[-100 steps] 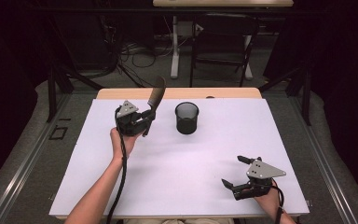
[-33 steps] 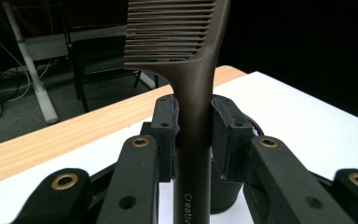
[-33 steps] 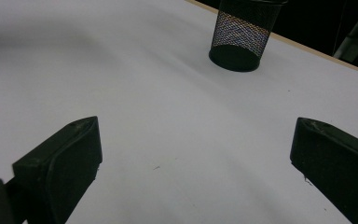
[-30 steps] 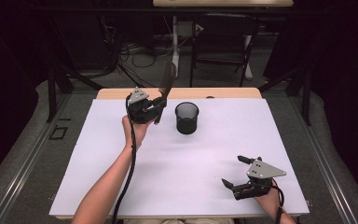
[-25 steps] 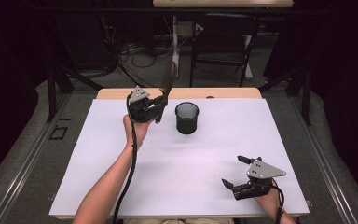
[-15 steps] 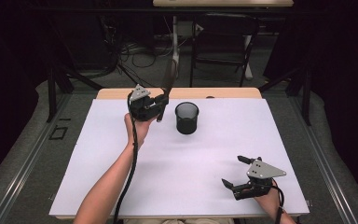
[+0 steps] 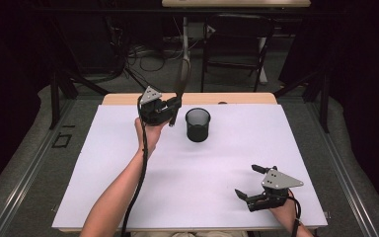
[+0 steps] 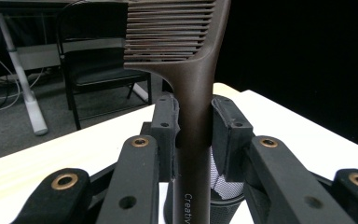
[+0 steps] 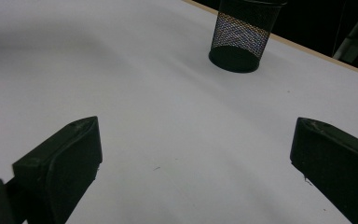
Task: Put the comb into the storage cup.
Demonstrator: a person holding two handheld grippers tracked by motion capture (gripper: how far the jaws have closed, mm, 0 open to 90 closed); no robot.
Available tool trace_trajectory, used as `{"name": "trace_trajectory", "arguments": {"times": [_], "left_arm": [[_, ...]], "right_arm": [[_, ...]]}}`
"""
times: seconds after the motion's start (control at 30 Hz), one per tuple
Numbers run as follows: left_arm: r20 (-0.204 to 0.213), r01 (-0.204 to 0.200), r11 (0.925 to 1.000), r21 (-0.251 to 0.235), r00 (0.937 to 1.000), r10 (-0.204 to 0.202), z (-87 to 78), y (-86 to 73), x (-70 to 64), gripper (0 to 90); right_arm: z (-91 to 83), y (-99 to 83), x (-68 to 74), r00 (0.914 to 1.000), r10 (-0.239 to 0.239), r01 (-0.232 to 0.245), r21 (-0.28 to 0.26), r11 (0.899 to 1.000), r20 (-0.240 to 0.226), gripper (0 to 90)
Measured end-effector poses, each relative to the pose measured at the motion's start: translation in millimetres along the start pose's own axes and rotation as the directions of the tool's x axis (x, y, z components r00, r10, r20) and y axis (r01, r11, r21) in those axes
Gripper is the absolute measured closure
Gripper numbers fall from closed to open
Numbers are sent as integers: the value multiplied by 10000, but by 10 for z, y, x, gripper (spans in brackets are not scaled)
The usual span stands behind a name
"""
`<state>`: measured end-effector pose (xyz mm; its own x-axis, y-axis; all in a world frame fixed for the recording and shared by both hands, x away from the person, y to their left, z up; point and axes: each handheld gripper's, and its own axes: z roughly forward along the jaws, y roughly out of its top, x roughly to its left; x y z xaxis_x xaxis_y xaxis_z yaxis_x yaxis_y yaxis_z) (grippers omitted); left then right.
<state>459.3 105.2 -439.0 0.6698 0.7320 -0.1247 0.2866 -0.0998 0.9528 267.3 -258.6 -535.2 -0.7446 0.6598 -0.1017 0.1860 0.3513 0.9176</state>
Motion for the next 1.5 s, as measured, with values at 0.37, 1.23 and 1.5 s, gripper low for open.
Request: {"name": "trace_trajectory", "arguments": {"times": [0.37, 1.23, 1.5], "left_arm": [[80, -161, 9998, -107, 9998, 162, 74, 83, -44, 726], [45, -53, 9985, -539, 10000, 55, 281, 127, -106, 725], [0, -127, 9977, -665, 9999, 127, 353, 110, -129, 726]], "right_arm": [[6, -4, -5, 10000, 19, -19, 84, 10000, 6, 16], [-1, -4, -4, 10000, 93, -93, 48, 9999, -12, 17], [0, -3, -3, 10000, 70, -70, 51, 10000, -26, 17]]}}
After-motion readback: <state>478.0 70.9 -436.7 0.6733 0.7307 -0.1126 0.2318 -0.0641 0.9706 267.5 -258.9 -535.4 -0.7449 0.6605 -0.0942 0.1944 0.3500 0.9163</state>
